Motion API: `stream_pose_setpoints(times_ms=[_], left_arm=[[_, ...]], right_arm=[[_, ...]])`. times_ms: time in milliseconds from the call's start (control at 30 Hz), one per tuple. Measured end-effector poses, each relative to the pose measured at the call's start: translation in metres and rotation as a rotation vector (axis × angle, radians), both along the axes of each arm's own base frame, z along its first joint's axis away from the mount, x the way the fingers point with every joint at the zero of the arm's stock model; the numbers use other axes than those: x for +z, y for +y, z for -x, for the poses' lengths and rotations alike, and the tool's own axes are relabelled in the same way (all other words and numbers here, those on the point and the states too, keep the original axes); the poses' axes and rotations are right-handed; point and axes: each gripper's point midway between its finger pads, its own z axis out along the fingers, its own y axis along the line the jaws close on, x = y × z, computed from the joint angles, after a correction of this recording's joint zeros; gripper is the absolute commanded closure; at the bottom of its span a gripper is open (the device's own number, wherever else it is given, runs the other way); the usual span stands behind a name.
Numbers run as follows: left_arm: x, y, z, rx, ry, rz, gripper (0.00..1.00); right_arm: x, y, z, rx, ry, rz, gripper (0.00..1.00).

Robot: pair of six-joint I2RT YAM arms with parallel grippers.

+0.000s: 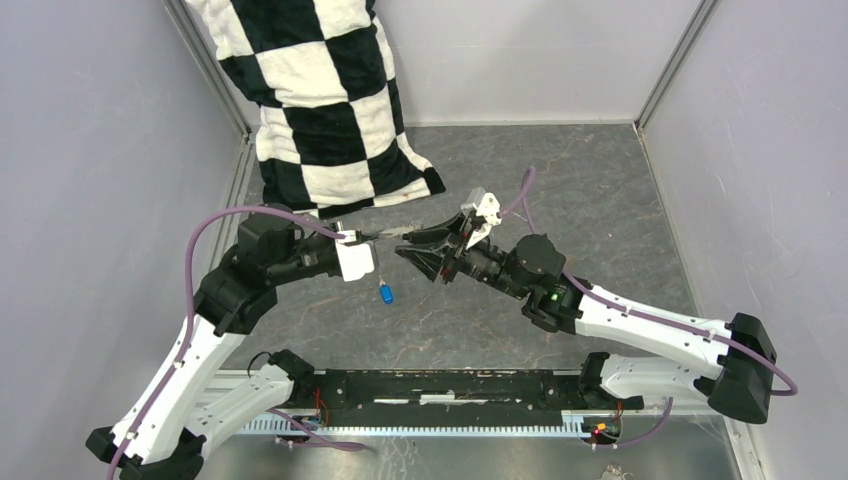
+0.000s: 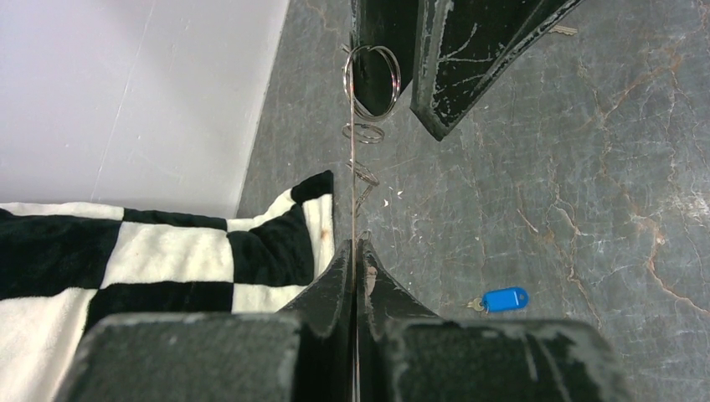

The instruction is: Put the keys on the keyring

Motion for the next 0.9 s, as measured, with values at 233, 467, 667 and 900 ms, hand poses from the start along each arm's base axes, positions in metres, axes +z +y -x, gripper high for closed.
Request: stream_pose_setpoints(times_ms=[233,467,667,900], left_arm=[[-0.003,0.001,0.001,0.002,-0.004,-0.001,0.98],[-0.004,0.003,0.001,0.0,-0.024,-0.01,0.98],[-0.003,0.003,0.001,0.001,-0.032,-0.014,0.98],[-0.005,0.0,0.005,-0.027,-0.022,-0.01,0.98]], right_arm=[[-0.001,-0.002,-0.003,-0.005,0.007,-0.001,0.78],[-0.004,-0.003,-0.006,-0.011,0.02,0.001,0.99],[-0.004,-0.004,-0.004,-0.005,0.019,-0.001,1.0],[-0.007,-0.01,0.003,0.016,0.012,-0.003,1.0]])
